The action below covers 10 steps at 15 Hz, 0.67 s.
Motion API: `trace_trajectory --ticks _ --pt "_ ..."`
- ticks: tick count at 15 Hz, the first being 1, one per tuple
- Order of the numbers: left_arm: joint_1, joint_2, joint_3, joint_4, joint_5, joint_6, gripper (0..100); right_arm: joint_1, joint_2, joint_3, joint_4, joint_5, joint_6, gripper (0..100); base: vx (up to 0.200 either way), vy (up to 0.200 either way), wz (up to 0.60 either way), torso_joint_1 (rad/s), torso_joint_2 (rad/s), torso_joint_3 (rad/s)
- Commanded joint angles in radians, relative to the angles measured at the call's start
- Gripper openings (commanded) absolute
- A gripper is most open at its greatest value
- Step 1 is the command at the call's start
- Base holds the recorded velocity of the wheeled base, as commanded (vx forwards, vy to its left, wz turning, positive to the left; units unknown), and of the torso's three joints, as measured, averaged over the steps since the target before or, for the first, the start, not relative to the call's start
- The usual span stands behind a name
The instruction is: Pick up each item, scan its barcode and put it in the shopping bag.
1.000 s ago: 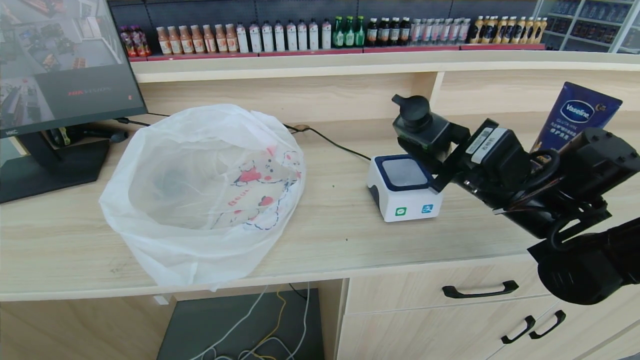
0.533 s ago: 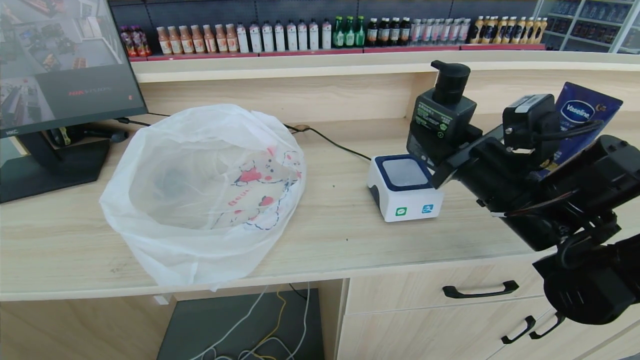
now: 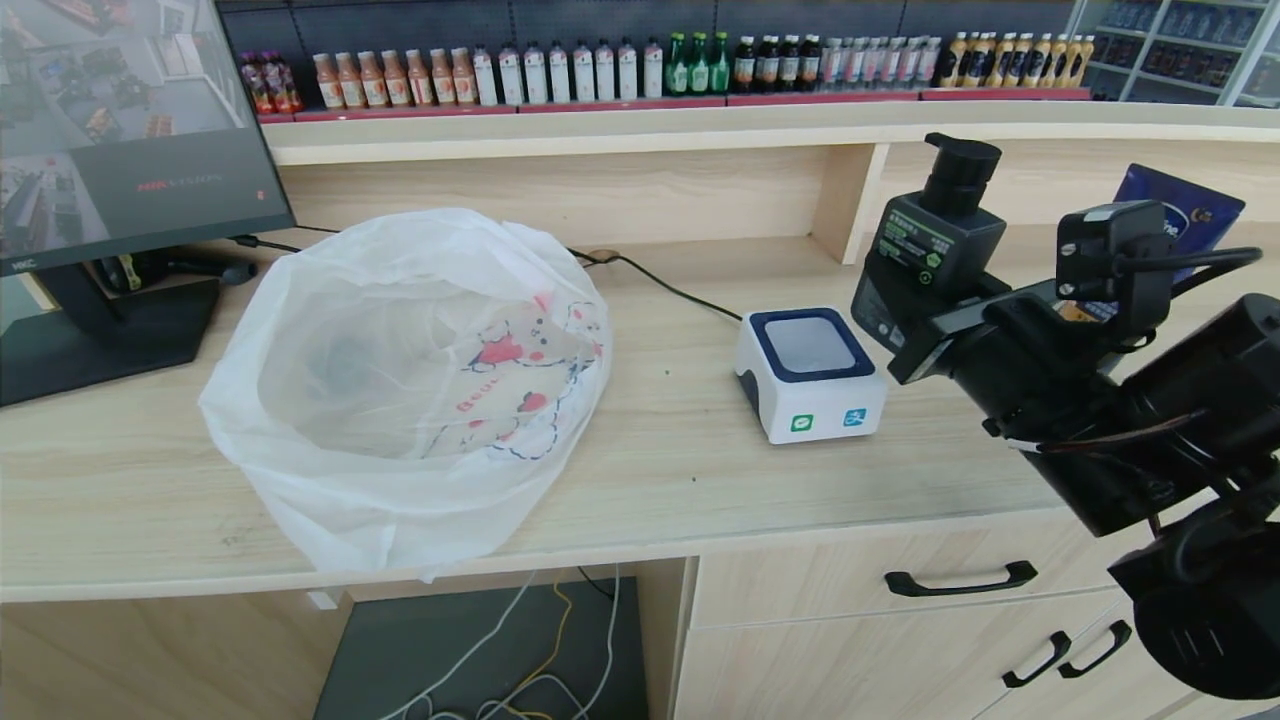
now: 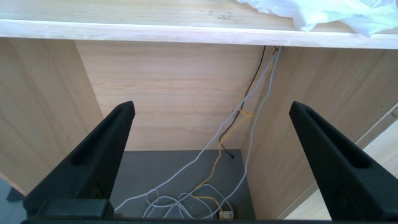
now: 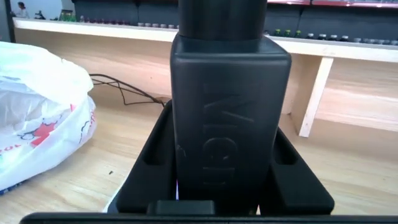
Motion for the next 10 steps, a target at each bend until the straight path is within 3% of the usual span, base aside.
trace_trajectory --ticks 1,2,10 --pt "0.001 0.0 0.0 0.0 0.0 -0.004 100 0.002 -0.015 0.0 -0.001 -0.005 0.005 0 0.0 0.0 0.0 0.0 0.0 0.0" --pt "0.0 0.0 0.0 0.0 0.0 -0.004 100 0.002 -0.015 -0.003 -0.001 -0.005 0.005 0 0.0 0.0 0.0 0.0 0.0 0.0" --pt "0.001 0.0 0.0 0.0 0.0 -0.011 100 0.0 -0.065 0.032 -0.001 -0.005 0.035 0 0.0 0.2 0.0 0.005 0.0 0.0"
